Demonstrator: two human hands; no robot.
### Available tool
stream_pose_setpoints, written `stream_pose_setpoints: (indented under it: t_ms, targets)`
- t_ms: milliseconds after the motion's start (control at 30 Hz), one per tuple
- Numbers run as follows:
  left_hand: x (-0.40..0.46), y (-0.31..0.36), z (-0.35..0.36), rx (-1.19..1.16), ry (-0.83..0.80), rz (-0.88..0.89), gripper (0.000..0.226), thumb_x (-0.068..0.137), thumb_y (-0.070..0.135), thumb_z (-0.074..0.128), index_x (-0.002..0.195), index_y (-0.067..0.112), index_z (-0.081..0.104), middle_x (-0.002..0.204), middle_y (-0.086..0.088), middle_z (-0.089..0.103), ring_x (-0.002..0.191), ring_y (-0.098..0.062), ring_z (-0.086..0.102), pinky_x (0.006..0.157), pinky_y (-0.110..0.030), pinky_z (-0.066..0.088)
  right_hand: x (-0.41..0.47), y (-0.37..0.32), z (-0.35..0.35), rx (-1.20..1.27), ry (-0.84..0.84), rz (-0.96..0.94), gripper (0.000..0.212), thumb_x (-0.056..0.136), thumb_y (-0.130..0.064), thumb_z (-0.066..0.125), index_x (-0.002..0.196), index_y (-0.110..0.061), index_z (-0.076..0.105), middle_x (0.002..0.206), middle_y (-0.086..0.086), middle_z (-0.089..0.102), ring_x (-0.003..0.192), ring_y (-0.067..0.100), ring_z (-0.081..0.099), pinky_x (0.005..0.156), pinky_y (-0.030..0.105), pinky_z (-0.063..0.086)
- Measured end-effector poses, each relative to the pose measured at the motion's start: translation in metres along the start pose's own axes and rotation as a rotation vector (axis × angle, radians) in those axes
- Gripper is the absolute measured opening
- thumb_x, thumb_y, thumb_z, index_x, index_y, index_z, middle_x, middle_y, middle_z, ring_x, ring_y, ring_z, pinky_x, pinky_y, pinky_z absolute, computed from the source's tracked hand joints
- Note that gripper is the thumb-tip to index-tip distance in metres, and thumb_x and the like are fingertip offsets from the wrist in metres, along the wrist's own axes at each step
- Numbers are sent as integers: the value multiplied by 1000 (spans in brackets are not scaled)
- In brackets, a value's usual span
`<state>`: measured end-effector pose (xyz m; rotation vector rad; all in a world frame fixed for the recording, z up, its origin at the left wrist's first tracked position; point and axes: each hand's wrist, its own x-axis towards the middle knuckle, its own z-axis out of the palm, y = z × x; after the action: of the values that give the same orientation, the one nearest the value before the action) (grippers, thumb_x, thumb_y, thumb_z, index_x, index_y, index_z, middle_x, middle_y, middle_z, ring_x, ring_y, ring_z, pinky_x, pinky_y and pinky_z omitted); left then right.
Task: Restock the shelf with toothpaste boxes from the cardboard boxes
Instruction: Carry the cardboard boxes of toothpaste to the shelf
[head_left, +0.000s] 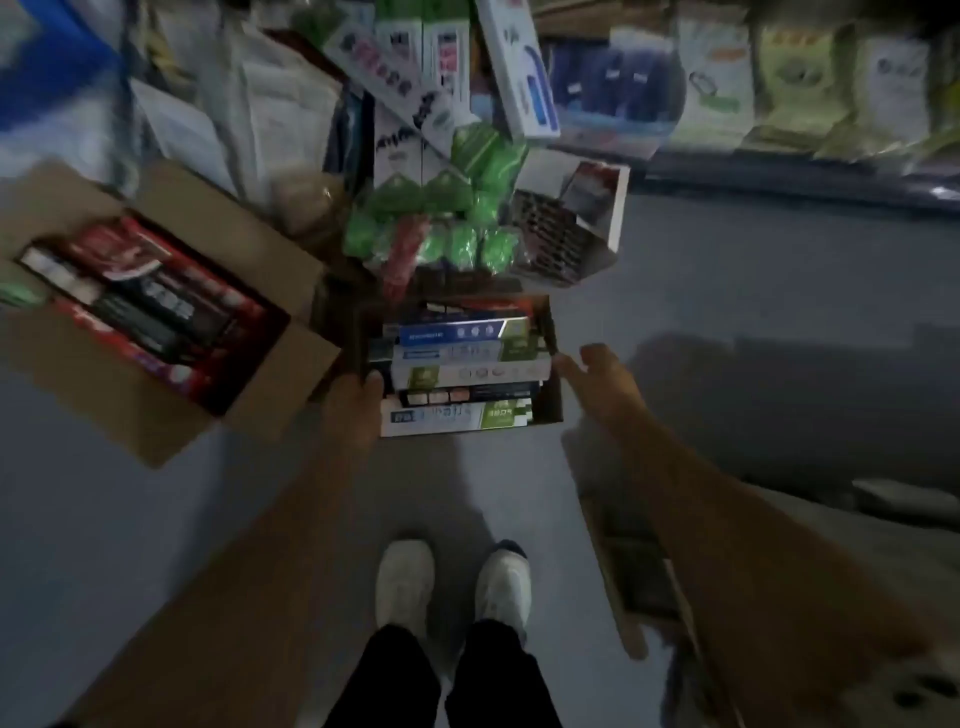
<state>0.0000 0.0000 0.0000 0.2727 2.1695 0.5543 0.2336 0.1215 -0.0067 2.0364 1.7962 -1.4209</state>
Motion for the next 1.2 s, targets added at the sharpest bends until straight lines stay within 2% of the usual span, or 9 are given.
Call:
stream_pose_setpoints:
  t_ms: [100,233,300,500,733,900,1000,1100,1200]
  targets:
    - [41,-34,26,-118,45,34,51,102,31,39,142,0,37,146,-17,39,134,-31,37,103,-33,30,46,27,29,44,57,35,57,96,-50,43,135,-8,44,135,13,49,119,29,50,97,39,42]
    - [95,-68,51,-125,83,60,51,103,36,33,142,3,38,133,-8,50,120,-20,50,90,-27,31,92,58,61,163,106,84,48,100,-46,36,120,-5,53,109,8,57,95,22,54,77,33,40]
    - [119,-80,60,-105,103,42,53,103,41,30,142,7,40,143,-16,43,127,-31,44,96,-35,33,106,68,72,224,111,102,52,101,-48,32,121,-5,54,109,7,56,97,22,54,80,31,39]
    - [170,-92,76,-126,80,3,55,102,49,28,139,13,47,140,-15,49,126,-31,48,108,-43,37,135,92,99,351,124,88,63,97,-57,29,121,-7,59,121,14,62,111,29,59,101,47,45]
    - [192,-94,90,-221,145,-2,51,103,44,30,132,10,53,132,-14,55,121,-29,52,95,-29,40,145,101,108,379,183,-30,47,103,-41,32,104,-7,63,109,13,67,100,24,63,89,36,51]
    - [190,-99,89,-246,183,85,47,101,46,36,123,11,59,125,-15,60,116,-28,56,102,-41,44,152,105,112,340,240,-67,38,103,-38,36,76,-23,59,98,12,68,95,25,65,87,41,53]
    - [184,-98,88,-235,198,142,45,102,40,36,119,7,61,120,-17,61,112,-28,57,99,-40,46,150,104,112,309,274,-100,36,103,-30,38,81,-15,62,100,16,68,90,22,63,83,36,52]
    - [184,-102,87,-259,208,165,44,102,40,39,117,6,62,117,-17,62,111,-29,58,98,-41,47,151,102,111,298,306,-118,37,102,-28,41,96,-3,67,99,17,69,91,24,64,88,47,52]
    - [183,-104,88,-265,213,197,42,102,37,39,117,4,61,117,-18,62,111,-29,57,97,-38,46,154,102,109,262,317,-127,35,100,-26,45,93,-1,67,98,18,71,90,28,66,86,51,52]
